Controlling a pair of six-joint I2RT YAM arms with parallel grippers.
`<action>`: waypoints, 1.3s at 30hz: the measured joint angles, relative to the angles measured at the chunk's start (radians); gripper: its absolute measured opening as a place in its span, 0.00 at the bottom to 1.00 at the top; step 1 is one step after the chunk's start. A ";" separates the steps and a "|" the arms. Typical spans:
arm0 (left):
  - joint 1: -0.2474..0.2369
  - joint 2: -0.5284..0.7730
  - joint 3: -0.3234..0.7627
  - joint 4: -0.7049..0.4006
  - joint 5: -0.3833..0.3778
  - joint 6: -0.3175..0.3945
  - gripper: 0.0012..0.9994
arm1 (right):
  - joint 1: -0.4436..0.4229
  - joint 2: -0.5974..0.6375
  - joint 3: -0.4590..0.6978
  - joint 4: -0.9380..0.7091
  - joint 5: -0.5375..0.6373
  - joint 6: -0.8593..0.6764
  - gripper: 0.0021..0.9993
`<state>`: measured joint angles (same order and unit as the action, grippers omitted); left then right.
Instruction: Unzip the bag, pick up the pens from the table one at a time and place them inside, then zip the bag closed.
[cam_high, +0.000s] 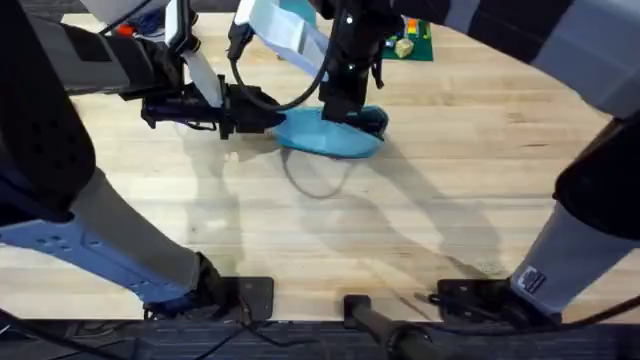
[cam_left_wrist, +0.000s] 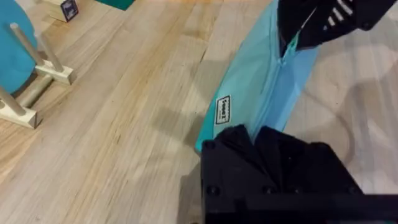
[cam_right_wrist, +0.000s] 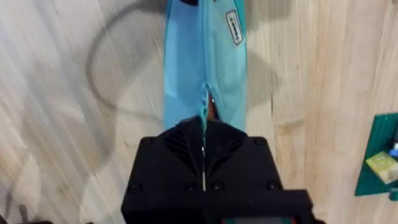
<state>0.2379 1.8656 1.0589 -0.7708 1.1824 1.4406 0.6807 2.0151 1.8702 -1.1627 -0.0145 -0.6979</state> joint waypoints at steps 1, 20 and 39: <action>0.000 0.000 0.000 0.000 0.000 0.000 0.04 | 0.000 0.000 0.000 -0.001 0.006 0.003 0.03; 0.000 0.000 0.000 -0.005 0.000 0.000 0.04 | -0.004 0.000 0.001 -0.075 0.030 0.022 0.03; 0.001 0.000 0.000 -0.003 -0.001 0.000 0.04 | -0.075 0.000 0.003 -0.106 0.030 0.037 0.03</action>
<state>0.2392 1.8656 1.0592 -0.7734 1.1816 1.4406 0.6053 2.0151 1.8729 -1.2690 0.0151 -0.6605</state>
